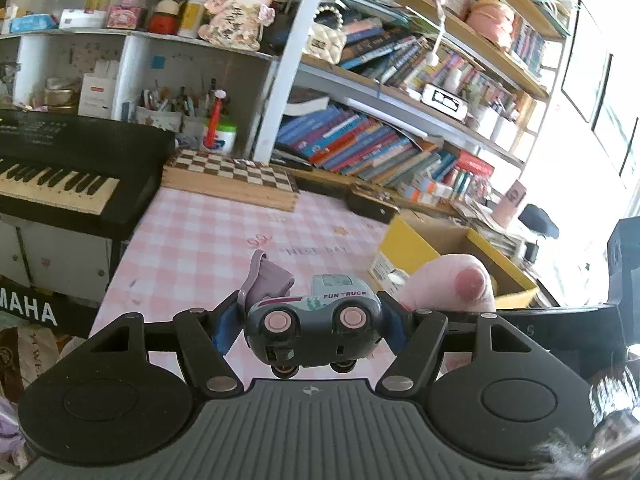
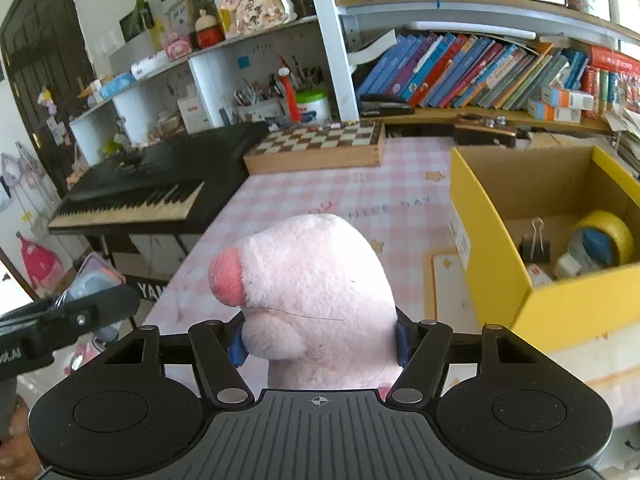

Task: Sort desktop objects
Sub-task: 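Lift the toy car in the left tool while the right tool lifts the pig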

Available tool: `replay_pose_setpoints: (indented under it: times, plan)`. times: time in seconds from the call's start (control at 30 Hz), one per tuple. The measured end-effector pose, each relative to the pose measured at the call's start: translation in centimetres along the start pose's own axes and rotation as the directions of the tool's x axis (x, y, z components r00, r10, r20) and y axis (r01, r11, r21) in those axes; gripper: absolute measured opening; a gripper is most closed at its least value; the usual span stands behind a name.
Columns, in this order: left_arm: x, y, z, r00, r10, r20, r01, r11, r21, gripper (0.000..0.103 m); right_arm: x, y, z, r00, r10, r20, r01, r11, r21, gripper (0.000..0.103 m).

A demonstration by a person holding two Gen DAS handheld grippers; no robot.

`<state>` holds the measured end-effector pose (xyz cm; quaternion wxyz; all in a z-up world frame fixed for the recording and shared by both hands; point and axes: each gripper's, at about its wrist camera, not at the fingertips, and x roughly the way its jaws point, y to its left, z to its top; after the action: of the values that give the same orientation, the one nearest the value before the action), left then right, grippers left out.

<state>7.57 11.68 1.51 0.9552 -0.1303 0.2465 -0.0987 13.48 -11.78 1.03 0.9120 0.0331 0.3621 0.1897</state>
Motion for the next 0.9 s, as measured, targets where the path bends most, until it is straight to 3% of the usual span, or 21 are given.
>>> replay_pose_setpoints:
  times: [0.5,0.9]
  plan:
    - [-1.9,-2.4,-2.9,0.99,-0.113,-0.082,0.119,0.99,0.074,0.066,-3.8,1.3,-5.7,0.996,-0.086,-0.024,0.088,0.994,0.063,0.066]
    - [-0.7,-5.5,-4.0,0.961,-0.23,-0.154,0.252,0.958,0.141,0.066,-6.8,-0.7,-8.4,0.982,-0.19,-0.009,0.189,0.967,0.169,0.066]
